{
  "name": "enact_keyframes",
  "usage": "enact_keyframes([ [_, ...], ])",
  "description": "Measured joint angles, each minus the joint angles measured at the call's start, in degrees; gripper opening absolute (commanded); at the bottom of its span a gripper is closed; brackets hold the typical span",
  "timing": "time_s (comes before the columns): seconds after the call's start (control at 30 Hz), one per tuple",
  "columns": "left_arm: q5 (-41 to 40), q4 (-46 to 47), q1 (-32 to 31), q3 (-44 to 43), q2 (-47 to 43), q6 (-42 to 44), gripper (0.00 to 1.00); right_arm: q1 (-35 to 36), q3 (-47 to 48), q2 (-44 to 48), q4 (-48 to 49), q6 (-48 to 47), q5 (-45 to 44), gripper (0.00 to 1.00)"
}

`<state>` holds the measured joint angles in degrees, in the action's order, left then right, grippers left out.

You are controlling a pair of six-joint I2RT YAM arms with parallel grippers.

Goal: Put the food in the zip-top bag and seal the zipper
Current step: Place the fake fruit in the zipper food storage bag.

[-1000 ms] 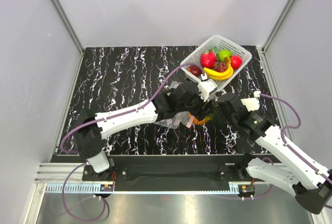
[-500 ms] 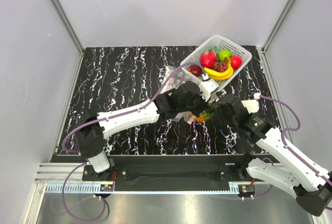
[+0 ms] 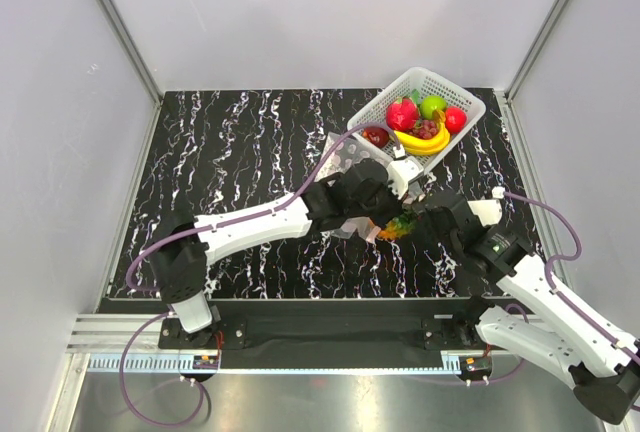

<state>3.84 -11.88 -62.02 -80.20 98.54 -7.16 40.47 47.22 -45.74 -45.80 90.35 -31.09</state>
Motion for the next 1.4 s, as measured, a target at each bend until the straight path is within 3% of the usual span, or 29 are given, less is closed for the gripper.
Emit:
enact_keyframes([
  [0.1, 0.37, -0.02, 0.04, 0.0, 0.15, -0.46, 0.0, 0.02, 0.0, 0.0, -0.24, -0.15, -0.33, 0.34],
  [0.13, 0.74, -0.07, 0.13, 0.0, 0.2, -0.72, 0.0, 0.02, 0.0, 0.0, -0.48, -0.13, -0.37, 0.21],
  [0.2, 1.66, -0.31, 0.42, 0.0, 0.28, -1.09, 0.0, 0.04, -0.04, 0.0, -1.11, -0.17, -0.39, 0.12],
  [0.23, 2.21, -0.52, 0.57, 0.02, 0.33, -1.31, 0.0, 0.04, -0.28, 0.09, -1.33, 0.17, -0.42, 0.0],
  [0.37, 4.04, -1.49, 0.85, 0.35, 0.96, -1.7, 0.0, 0.15, -3.69, 1.75, -0.33, 2.14, 0.09, 0.0],
  [0.4, 4.5, -1.55, 0.85, 0.7, 1.11, -1.73, 0.04, 0.2, -5.11, 2.36, 0.17, 2.67, 0.42, 0.0],
  [0.43, 4.94, -1.64, 0.83, 1.22, 1.33, -1.7, 0.17, 0.22, -6.62, 2.95, 1.01, 3.08, 0.81, 0.0],
  [0.53, 6.05, -2.08, 0.79, 2.84, 1.81, -1.55, 0.25, 0.31, -9.77, 3.63, 2.14, 4.22, 1.84, 0.0],
  [0.67, 7.15, -0.87, 0.72, 5.14, 1.79, -0.98, 0.46, 0.31, -10.12, 2.95, 2.23, 4.57, 2.73, 0.0],
  [0.77, 8.04, 0.26, 0.55, 6.45, 1.22, -0.39, 0.54, 0.31, -10.1, 2.1, 2.32, 4.85, 3.23, 0.0],
  [1.4, 4.48, 0.83, -2.03, 7.23, 0.42, 4.17, 0.61, -0.04, -8.44, 0.02, 2.12, 7.85, 8.24, 0.0],
])
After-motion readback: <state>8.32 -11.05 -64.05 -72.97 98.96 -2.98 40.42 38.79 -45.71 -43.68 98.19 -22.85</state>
